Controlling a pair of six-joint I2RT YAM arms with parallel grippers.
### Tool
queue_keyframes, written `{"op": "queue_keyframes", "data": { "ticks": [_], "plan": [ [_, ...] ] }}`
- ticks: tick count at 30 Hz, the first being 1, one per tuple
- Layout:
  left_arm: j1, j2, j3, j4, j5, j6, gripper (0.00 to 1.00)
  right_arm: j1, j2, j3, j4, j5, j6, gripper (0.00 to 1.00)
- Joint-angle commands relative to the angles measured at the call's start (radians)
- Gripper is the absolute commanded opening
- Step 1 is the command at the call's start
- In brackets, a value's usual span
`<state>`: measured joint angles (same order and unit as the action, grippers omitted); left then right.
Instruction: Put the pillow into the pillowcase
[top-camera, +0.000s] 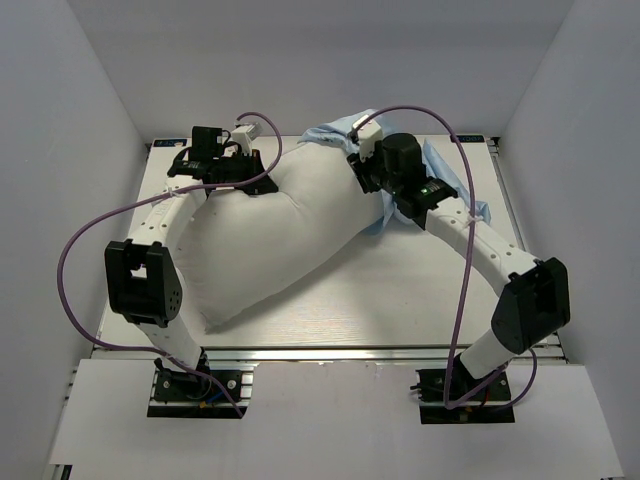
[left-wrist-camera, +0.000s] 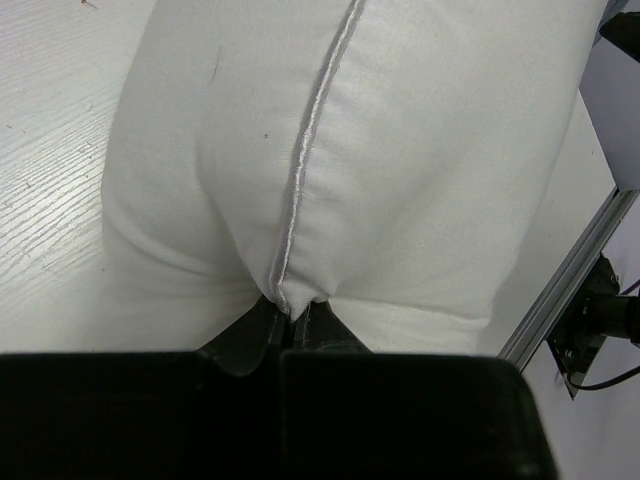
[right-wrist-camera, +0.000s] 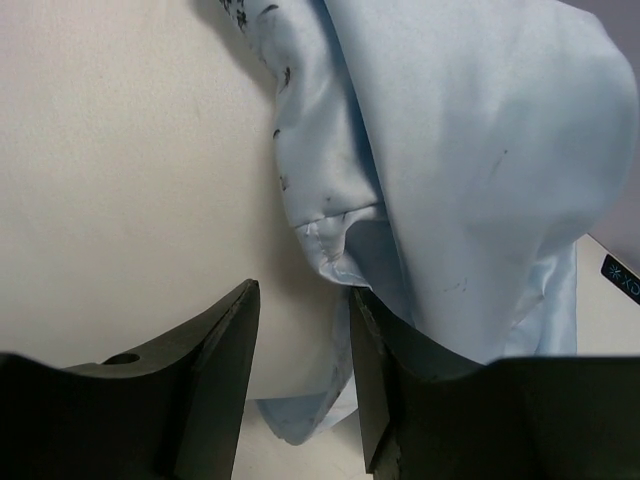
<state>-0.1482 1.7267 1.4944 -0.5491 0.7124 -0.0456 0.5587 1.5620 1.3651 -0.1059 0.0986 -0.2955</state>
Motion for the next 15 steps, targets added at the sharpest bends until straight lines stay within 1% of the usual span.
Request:
{"op": "queue_keyframes", "data": {
  "ticks": [1,2,3,6,8,9,11,14,15],
  "plan": [
    [-0.021,-0.022,-0.036,-0.117,0.021,0.009,0.0,-0.002,-0.008,0.077,-0.033,-0.025,0.036,0.47],
    [-0.021,-0.021,-0.037,-0.115,0.019,0.009,0.0,-0.006,-0.026,0.103,-0.072,-0.08,0.027,0.49],
    [-0.021,-0.024,-0.037,-0.115,0.018,0.009,0.0,-0.013,-0.042,0.11,-0.105,-0.243,0.006,0.49],
    [-0.021,-0.021,-0.042,-0.107,0.021,0.004,0.0,-0.045,-0.118,0.068,-0.136,-0.451,-0.04,0.48],
    [-0.021,-0.021,-0.048,-0.098,0.027,0.0,0.0,-0.046,-0.157,0.04,-0.136,-0.496,-0.054,0.46],
    [-0.021,-0.022,-0.055,-0.094,0.027,-0.002,0.0,-0.046,-0.164,0.035,-0.133,-0.49,-0.053,0.46],
    [-0.021,-0.026,-0.059,-0.086,0.029,-0.005,0.0,-0.046,-0.168,0.025,-0.121,-0.429,-0.016,0.45],
    [-0.021,-0.023,-0.057,-0.087,0.029,-0.004,0.0,-0.048,-0.145,0.026,-0.111,-0.256,0.03,0.51],
    [-0.021,-0.021,-0.054,-0.091,0.03,-0.004,0.0,-0.048,-0.137,0.025,-0.112,-0.24,0.039,0.52]
  ]
}}
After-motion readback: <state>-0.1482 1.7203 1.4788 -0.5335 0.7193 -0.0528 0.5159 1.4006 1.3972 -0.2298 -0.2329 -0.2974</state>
